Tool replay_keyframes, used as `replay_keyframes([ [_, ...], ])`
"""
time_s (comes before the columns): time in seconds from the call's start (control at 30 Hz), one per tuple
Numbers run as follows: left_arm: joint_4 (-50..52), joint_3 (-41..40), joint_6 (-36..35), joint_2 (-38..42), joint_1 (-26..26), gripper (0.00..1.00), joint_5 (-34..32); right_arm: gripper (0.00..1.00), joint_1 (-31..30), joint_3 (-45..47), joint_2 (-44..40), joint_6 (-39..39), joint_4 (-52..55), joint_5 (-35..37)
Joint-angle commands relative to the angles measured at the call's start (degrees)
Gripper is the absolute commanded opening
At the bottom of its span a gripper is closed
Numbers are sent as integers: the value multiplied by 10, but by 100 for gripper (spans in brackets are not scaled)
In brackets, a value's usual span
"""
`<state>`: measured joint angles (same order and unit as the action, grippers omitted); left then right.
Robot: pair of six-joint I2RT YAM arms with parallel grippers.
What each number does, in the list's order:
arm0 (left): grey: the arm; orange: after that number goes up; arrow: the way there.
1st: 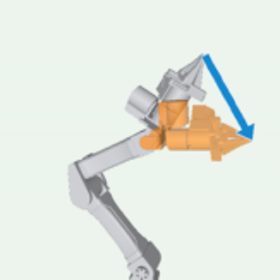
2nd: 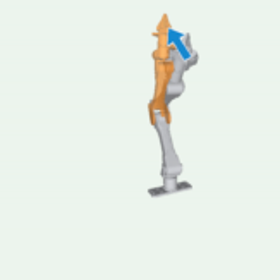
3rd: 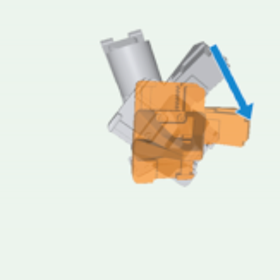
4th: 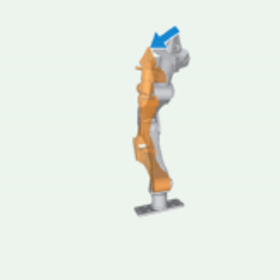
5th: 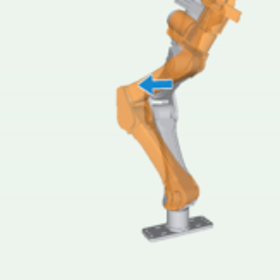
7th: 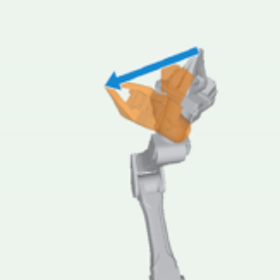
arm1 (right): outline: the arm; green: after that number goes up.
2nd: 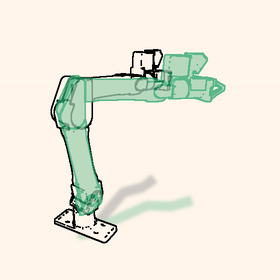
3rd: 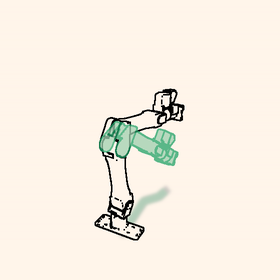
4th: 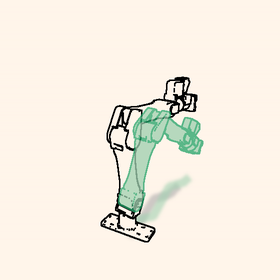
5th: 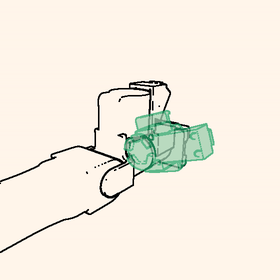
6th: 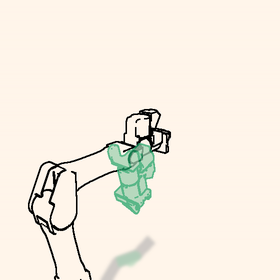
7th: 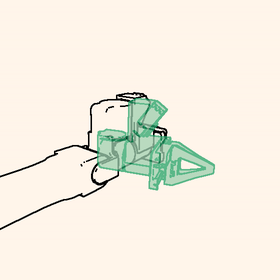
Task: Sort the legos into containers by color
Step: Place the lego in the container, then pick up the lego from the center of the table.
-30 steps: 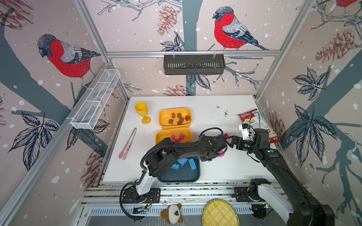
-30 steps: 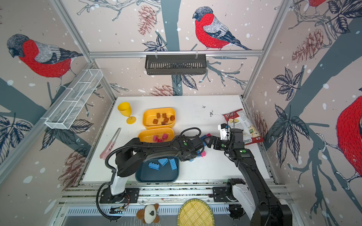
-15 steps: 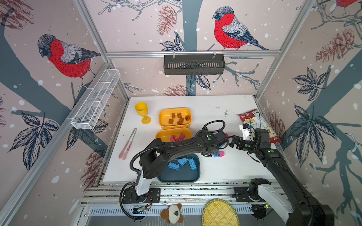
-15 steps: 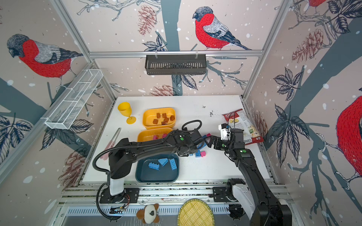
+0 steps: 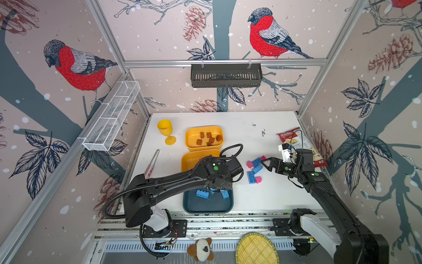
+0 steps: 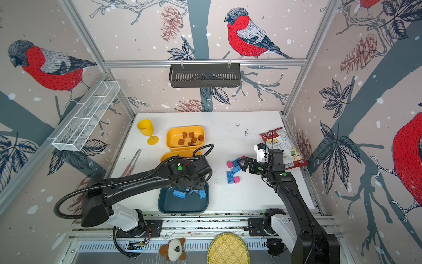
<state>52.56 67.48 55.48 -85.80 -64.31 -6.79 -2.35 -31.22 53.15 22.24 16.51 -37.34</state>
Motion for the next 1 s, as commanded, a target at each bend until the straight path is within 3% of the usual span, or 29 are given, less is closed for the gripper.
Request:
replay_keyframes([
  [0.0, -10, -45, 5, 17, -1, 21, 47, 100, -1, -9, 3, -10, 1, -11],
  [0.07, -16, -68, 9, 22, -1, 25, 48, 100, -3, -12, 2, -9, 2, -11],
  [0.17, -29, -73, -2, 17, 2, 40, 52, 100, -5, -15, -1, -8, 3, -7],
  [0.4, -44, -2, -49, 1, 7, 59, 42, 100, -5, -26, -11, -10, 16, 14],
  [0.6, -136, 66, -59, -74, 12, 62, 106, 100, 3, -38, -9, -18, 23, 43],
  [0.87, -256, 120, -26, -202, 25, 61, 151, 100, 23, -39, 2, -18, 22, 43],
  [0.97, -255, 146, -15, -245, 30, 62, 144, 100, 29, -38, 3, -20, 24, 39],
])
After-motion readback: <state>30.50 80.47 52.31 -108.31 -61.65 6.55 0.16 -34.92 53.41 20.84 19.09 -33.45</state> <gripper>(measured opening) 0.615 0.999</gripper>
